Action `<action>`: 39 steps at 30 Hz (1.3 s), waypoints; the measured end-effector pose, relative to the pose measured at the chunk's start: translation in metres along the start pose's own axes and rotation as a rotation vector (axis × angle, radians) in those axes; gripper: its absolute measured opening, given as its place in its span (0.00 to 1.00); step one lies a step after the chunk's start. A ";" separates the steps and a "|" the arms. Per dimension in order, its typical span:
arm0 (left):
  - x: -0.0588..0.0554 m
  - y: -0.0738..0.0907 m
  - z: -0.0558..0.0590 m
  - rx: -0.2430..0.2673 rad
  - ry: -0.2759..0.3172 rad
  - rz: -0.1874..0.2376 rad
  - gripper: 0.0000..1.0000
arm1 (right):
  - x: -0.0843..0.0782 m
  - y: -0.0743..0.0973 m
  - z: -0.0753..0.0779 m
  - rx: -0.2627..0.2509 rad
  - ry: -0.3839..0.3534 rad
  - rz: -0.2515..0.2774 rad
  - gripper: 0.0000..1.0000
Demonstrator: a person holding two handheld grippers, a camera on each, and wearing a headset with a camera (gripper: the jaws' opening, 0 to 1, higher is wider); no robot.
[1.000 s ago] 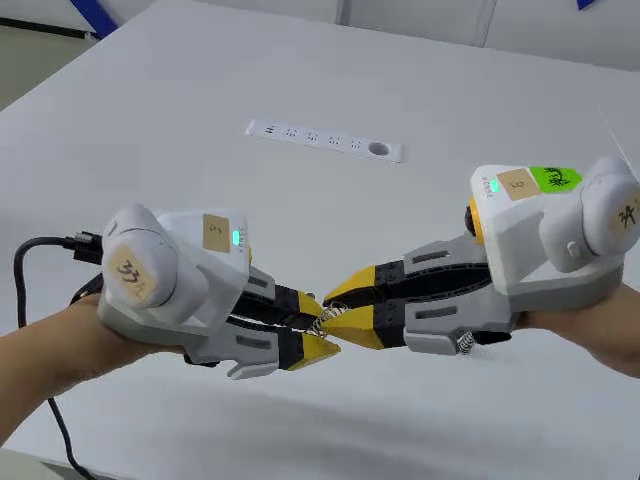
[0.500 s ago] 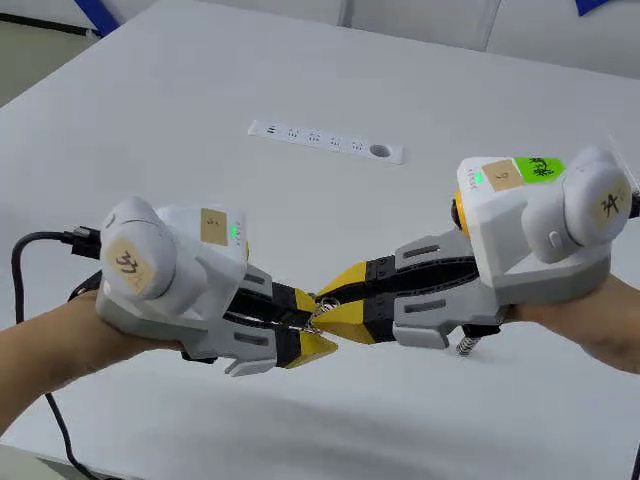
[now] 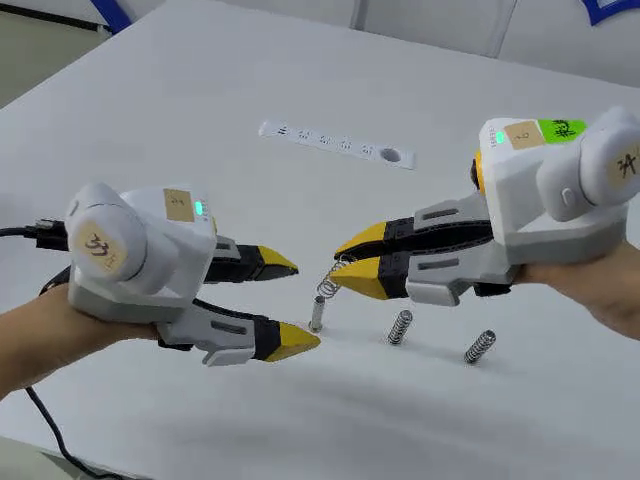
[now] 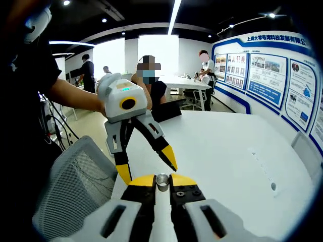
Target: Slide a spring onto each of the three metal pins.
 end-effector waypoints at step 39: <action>-0.030 0.028 -0.029 0.115 0.110 -0.039 0.95 | -0.083 -0.064 0.026 0.017 -0.091 -0.294 0.11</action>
Point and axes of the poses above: the centre of the closed fingertips' face, and the gripper's own axes: y roughly backward along the fingers, z roughly to its right, x roughly out of its top, the point moved 1 cm from there along y, roughly backward along the fingers, and after that the axes turned 13 degrees about y, right-handed, at the moved point
